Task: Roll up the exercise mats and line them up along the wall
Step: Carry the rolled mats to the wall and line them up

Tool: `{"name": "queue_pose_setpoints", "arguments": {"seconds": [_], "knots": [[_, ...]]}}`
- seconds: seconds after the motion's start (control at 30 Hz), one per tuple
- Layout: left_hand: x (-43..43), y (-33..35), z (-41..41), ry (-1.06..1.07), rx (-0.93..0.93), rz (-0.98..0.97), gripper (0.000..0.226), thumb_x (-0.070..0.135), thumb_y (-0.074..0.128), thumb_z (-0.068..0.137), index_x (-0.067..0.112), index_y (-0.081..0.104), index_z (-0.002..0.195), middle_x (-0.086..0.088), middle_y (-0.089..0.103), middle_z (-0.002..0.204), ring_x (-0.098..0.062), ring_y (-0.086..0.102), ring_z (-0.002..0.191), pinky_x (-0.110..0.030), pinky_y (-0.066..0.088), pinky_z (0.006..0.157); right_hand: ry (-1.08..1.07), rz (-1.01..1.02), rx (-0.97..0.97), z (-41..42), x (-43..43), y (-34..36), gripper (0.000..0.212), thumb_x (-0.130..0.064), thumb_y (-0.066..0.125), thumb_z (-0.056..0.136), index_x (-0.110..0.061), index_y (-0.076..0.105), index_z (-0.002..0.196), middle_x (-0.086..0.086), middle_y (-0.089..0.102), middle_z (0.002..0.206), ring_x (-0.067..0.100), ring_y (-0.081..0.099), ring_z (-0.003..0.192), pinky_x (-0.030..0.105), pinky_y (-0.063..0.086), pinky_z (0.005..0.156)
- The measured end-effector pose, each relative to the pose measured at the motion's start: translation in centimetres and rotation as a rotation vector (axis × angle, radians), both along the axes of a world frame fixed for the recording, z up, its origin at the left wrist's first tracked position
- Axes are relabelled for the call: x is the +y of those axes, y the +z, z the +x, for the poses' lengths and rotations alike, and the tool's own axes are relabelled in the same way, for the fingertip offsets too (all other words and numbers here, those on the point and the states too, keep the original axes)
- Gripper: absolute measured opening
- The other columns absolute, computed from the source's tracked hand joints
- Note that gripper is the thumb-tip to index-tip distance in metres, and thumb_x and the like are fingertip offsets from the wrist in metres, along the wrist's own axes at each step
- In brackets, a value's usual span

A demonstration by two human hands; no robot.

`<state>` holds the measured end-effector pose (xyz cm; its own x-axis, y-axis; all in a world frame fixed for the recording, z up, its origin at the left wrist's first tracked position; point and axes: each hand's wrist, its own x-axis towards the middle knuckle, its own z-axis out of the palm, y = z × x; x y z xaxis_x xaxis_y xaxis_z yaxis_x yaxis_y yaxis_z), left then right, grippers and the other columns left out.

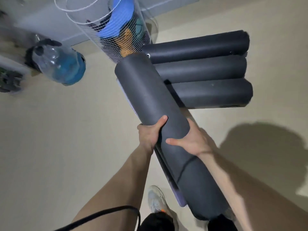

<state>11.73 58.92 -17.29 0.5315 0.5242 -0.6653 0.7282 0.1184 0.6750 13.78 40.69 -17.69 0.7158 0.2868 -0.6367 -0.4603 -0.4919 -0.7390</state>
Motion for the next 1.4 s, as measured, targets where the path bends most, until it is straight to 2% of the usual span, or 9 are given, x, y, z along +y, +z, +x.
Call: {"name": "queue_pose_setpoints", "arguments": {"seconds": [0.1,0.17,0.23,0.33,0.43,0.63,0.83,1.2,1.4], "knots": [[-7.1,6.4,3.4,-0.146,-0.006,-0.002,0.055,0.047,0.096,0.067,0.017,0.074,0.108,0.011,0.080,0.098,-0.006,0.076,0.088,-0.026,0.060,0.085,-0.153,0.013,0.028,1.2,-6.8,5.0,0.097,-0.057,0.097,0.047,-0.043,0.051,0.130,-0.023,0.065,0.120,0.009,0.064,0.111,0.031,0.052,0.090],[-12.3,9.6,5.9,-0.214,-0.030,0.005,0.045,0.041,0.096,0.069,0.021,0.074,0.103,0.012,0.080,0.097,-0.004,0.076,0.088,-0.026,0.059,0.084,-0.230,0.033,0.020,2.5,-12.0,8.7,0.094,-0.054,0.099,0.048,-0.044,0.051,0.129,-0.024,0.066,0.119,0.006,0.065,0.110,0.029,0.052,0.089],[-17.7,12.1,8.7,-0.264,-0.044,0.011,0.062,0.048,0.098,0.063,0.017,0.073,0.110,0.011,0.079,0.100,-0.005,0.076,0.090,-0.025,0.059,0.085,-0.295,0.042,0.005,3.9,-17.4,11.9,0.093,-0.051,0.099,0.050,-0.044,0.051,0.130,-0.025,0.066,0.118,0.004,0.065,0.108,0.026,0.052,0.086],[-26.0,14.9,12.9,-0.329,-0.012,0.004,0.113,0.073,0.095,0.038,0.009,0.064,0.126,0.007,0.077,0.109,-0.012,0.075,0.098,-0.031,0.059,0.094,-0.378,-0.010,-0.028,6.4,-25.3,15.4,0.097,-0.058,0.095,0.045,-0.043,0.051,0.131,-0.024,0.067,0.119,0.006,0.066,0.109,0.032,0.055,0.093],[-33.3,16.2,17.5,-0.395,-0.024,-0.010,0.129,0.084,0.090,0.029,0.008,0.059,0.128,0.004,0.074,0.114,-0.016,0.072,0.104,-0.034,0.058,0.096,-0.461,-0.068,-0.062,9.4,-32.5,17.8,0.090,-0.058,0.096,0.047,-0.043,0.049,0.122,-0.025,0.066,0.112,0.009,0.067,0.107,0.035,0.055,0.096],[-47.4,18.1,27.2,-0.534,-0.084,-0.035,0.133,0.088,0.087,0.025,0.011,0.061,0.130,0.005,0.073,0.117,-0.018,0.072,0.106,-0.037,0.059,0.095,-0.603,-0.154,-0.068,16.8,-45.2,20.7,0.096,-0.058,0.096,0.047,-0.040,0.050,0.128,-0.021,0.065,0.111,0.012,0.066,0.105,0.034,0.054,0.096],[-61.2,18.9,38.3,-0.661,-0.135,-0.140,0.102,0.075,0.094,0.036,0.015,0.074,0.116,0.008,0.078,0.105,-0.012,0.075,0.097,-0.034,0.061,0.089,-0.705,-0.188,-0.052,26.8,-58.1,21.8,0.111,-0.065,0.091,0.038,-0.039,0.049,0.137,-0.020,0.066,0.119,0.013,0.066,0.111,0.041,0.055,0.100],[-86.6,14.8,57.3,-0.757,-0.088,-0.129,0.115,0.079,0.091,0.036,0.013,0.064,0.126,0.005,0.074,0.114,-0.017,0.072,0.102,-0.037,0.061,0.092,-0.764,-0.223,-0.070,44.9,-82.9,16.9,0.133,-0.075,0.090,0.027,-0.032,0.047,0.146,-0.013,0.062,0.134,0.020,0.061,0.123,0.046,0.051,0.107],[-99.6,12.2,68.4,-0.761,-0.080,-0.157,0.104,0.071,0.093,0.043,0.013,0.068,0.125,0.004,0.075,0.115,-0.018,0.072,0.105,-0.036,0.061,0.092,-0.687,-0.243,-0.080,56.1,-95.9,14.2,0.111,-0.059,0.094,0.060,-0.029,0.038,0.151,-0.012,0.053,0.138,0.021,0.055,0.129,0.039,0.049,0.103]]}}
